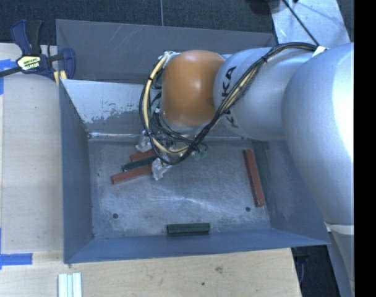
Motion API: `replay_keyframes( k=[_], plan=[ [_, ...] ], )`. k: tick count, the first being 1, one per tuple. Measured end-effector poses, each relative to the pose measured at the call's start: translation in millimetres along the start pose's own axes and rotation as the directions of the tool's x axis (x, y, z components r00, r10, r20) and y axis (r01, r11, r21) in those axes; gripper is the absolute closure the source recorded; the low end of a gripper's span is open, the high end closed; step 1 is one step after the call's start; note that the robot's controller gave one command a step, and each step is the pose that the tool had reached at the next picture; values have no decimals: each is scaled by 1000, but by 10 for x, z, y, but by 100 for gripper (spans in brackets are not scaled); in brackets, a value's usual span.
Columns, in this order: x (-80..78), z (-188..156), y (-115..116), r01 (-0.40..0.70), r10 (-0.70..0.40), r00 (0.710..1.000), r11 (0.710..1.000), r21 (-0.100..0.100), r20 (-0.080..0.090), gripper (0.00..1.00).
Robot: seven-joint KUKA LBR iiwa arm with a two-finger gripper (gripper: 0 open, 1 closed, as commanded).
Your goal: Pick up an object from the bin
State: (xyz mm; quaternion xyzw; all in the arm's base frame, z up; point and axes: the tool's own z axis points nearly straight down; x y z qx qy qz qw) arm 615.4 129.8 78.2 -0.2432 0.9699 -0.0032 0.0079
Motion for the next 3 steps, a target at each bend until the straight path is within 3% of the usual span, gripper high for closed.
replay_keyframes(
  k=[3],
  plan=[
    [15,-94,14,0,0,1000,1000,-8,-10,100]
  ],
)
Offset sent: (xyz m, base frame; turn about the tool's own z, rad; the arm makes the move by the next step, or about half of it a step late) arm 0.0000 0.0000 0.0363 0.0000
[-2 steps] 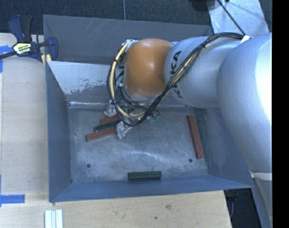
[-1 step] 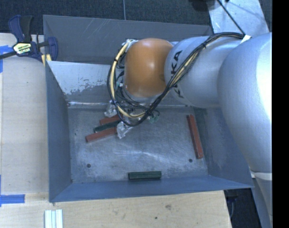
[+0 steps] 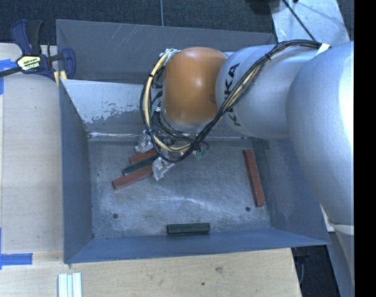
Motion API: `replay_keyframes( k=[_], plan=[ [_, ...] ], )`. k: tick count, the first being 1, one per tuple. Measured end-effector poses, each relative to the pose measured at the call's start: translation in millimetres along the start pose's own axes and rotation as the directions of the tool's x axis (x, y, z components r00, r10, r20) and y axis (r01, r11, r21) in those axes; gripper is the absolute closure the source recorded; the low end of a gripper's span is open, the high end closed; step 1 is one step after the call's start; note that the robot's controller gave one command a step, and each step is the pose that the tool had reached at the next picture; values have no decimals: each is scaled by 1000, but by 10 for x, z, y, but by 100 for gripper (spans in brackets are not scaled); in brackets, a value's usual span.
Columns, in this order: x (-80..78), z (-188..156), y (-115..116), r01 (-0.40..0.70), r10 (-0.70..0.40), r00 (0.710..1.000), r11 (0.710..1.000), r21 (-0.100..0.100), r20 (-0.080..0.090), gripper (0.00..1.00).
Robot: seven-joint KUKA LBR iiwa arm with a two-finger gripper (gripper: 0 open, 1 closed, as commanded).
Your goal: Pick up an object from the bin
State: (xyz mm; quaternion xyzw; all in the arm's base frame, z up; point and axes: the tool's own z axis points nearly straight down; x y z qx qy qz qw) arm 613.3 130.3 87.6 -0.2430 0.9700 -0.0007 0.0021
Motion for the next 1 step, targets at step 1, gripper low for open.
replay_keyframes(
  k=[1],
  plan=[
    [-5,-66,-1,-1,1,1000,1000,-1,-1,100]
  ],
)
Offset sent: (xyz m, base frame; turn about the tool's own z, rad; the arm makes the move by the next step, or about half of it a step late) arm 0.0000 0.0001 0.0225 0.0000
